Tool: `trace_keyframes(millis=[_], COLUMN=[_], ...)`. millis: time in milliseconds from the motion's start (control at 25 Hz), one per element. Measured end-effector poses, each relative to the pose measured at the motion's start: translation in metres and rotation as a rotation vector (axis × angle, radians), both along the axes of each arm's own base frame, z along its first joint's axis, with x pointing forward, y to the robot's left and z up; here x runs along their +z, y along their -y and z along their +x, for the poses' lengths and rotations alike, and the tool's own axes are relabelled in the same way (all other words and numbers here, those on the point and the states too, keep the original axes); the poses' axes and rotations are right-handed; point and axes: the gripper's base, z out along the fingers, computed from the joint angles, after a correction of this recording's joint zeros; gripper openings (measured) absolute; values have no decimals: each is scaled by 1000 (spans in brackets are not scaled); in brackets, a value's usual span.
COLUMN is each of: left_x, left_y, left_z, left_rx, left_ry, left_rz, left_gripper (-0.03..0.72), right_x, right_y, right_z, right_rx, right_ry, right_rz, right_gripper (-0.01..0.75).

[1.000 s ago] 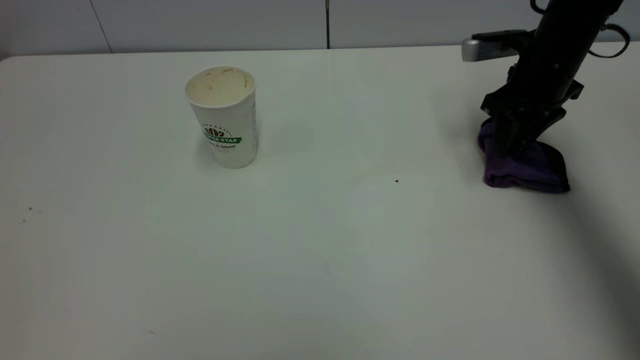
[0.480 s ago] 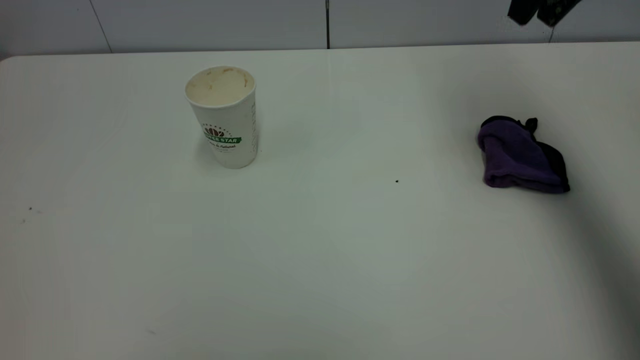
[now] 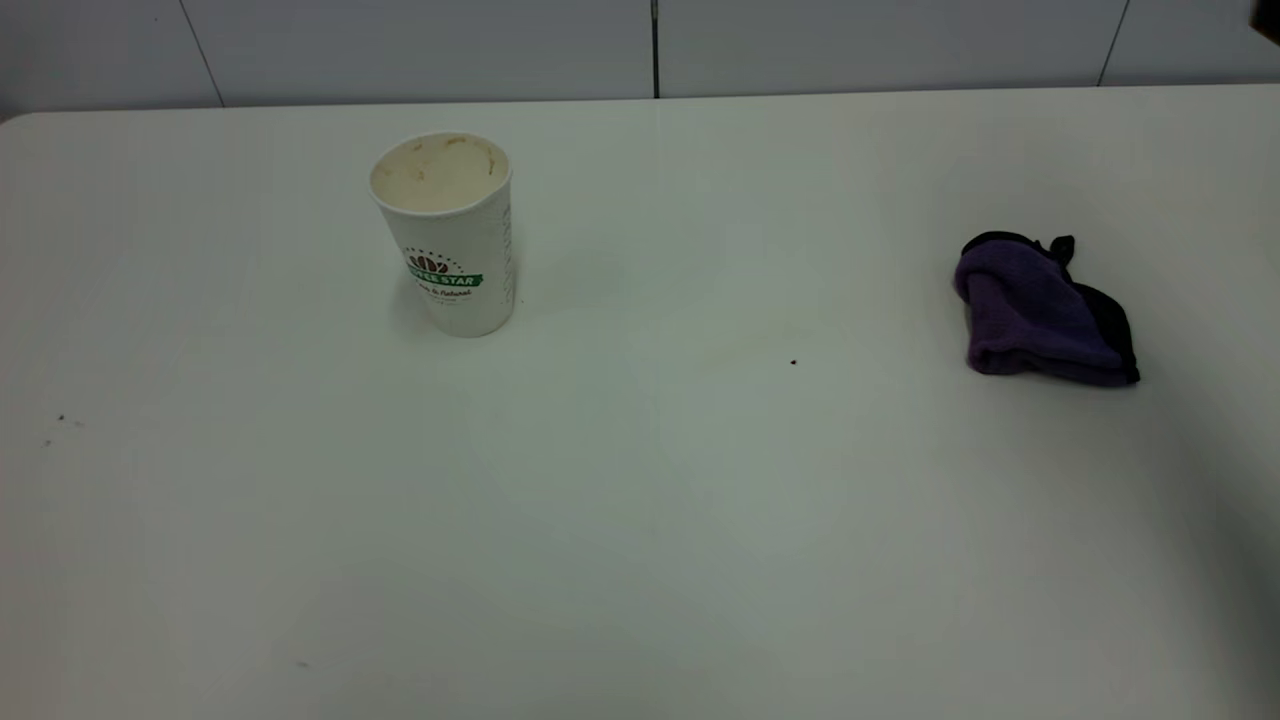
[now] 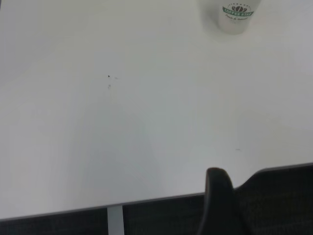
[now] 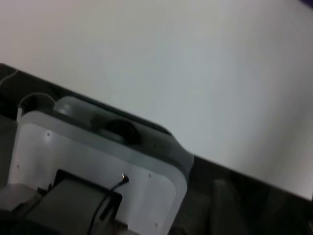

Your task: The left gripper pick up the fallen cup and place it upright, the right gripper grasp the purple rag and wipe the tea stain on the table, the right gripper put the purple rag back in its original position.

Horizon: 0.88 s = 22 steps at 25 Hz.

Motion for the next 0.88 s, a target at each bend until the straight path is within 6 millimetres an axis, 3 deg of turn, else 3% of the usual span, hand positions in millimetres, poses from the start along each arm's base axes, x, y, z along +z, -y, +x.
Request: trace_keyframes(millis=[200, 440, 720, 880], left_x=[0, 0, 0, 0], left_y=[0, 0, 0, 0], left_z=[0, 0, 0, 0], left_rx=[1, 1, 1, 0], left_ry=[0, 0, 0, 0], left_rz=[-1, -1, -1, 0], left_gripper=[489, 489, 489, 489], right_x=[-13, -16, -18, -12], right_y=[10, 18, 34, 39], right_z=[-71, -139, -206, -232], right_rx=[-32, -79, -182, -206], right_ry=[-38, 53, 306, 485], right_rz=[-34, -43, -97, -87], right_gripper=[432, 430, 430, 430])
